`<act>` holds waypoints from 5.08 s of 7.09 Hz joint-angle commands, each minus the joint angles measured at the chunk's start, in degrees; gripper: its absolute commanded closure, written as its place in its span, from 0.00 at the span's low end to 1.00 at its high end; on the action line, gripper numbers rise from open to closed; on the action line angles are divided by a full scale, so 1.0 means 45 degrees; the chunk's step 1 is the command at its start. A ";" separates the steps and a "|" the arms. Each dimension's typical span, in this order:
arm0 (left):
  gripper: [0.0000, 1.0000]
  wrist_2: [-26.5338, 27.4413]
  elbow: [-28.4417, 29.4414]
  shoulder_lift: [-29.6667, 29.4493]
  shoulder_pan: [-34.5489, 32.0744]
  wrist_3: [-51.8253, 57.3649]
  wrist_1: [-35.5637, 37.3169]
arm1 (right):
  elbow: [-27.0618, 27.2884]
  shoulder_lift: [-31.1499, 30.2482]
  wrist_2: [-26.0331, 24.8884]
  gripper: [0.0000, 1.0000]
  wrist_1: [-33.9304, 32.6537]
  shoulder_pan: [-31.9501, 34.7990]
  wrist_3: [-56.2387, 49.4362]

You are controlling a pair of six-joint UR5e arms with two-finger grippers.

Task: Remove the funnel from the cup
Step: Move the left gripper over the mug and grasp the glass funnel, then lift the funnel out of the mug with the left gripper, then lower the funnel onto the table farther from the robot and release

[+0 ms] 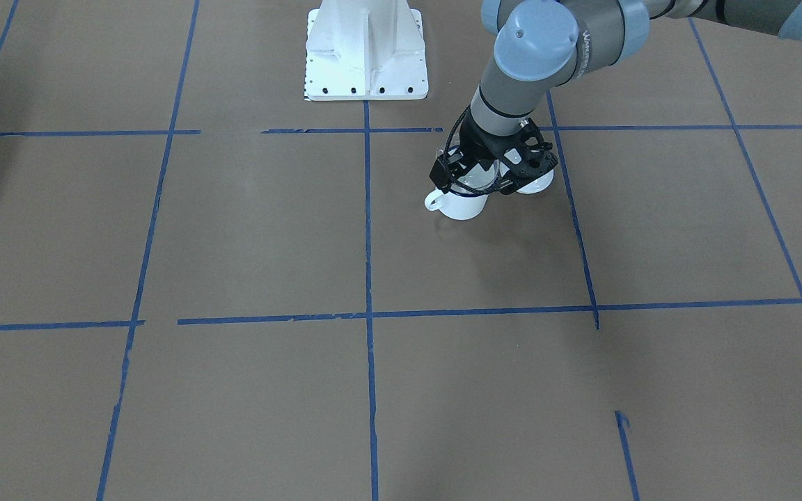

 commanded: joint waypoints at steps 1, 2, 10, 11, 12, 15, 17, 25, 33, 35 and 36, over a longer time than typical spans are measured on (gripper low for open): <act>0.12 0.0572 0.0360 -0.0024 0.0692 -0.0363 -0.0296 | 0.0000 0.0000 0.0000 0.00 0.0000 0.0000 0.0000; 0.22 0.0577 0.0304 -0.0043 0.0697 -0.0423 -0.0296 | 0.0000 0.0000 0.0000 0.00 0.0000 0.0000 0.0000; 1.00 0.0615 -0.0650 -0.0219 0.0251 -0.0404 0.0189 | 0.0000 0.0000 0.0000 0.00 0.0000 0.0000 0.0000; 1.00 0.0712 -0.1446 -0.0413 -0.0043 -0.0384 0.1159 | 0.0000 0.0000 0.0000 0.00 0.0000 0.0000 0.0000; 1.00 0.0713 -0.2343 -0.0434 -0.0819 -0.0384 0.1401 | -0.0019 0.0000 0.0000 0.00 0.0000 0.0000 0.0000; 1.00 0.1453 -0.1442 -0.0396 -0.2385 -0.1468 -0.1839 | 0.0000 0.0000 0.0000 0.00 0.0000 0.0000 0.0000; 1.00 0.1475 0.1017 0.0012 -0.2916 -0.2761 -0.6081 | -0.0019 0.0000 0.0000 0.00 0.0000 0.0000 0.0000; 1.00 0.6143 0.7803 0.0171 -0.2253 -0.5811 -1.7147 | 0.0000 0.0000 0.0000 0.00 0.0000 0.0000 0.0000; 1.00 0.6221 0.9366 0.0152 -0.1784 -0.6224 -1.8948 | -0.0019 0.0000 0.0000 0.00 0.0000 0.0000 0.0000; 0.01 0.6221 0.9366 0.0152 -0.1784 -0.6205 -1.8929 | 0.0000 0.0000 0.0000 0.00 0.0000 0.0000 0.0000; 0.00 0.6105 0.9037 0.0152 -0.1822 -0.6030 -1.8794 | 0.0000 0.0000 0.0000 0.00 0.0000 0.0000 0.0000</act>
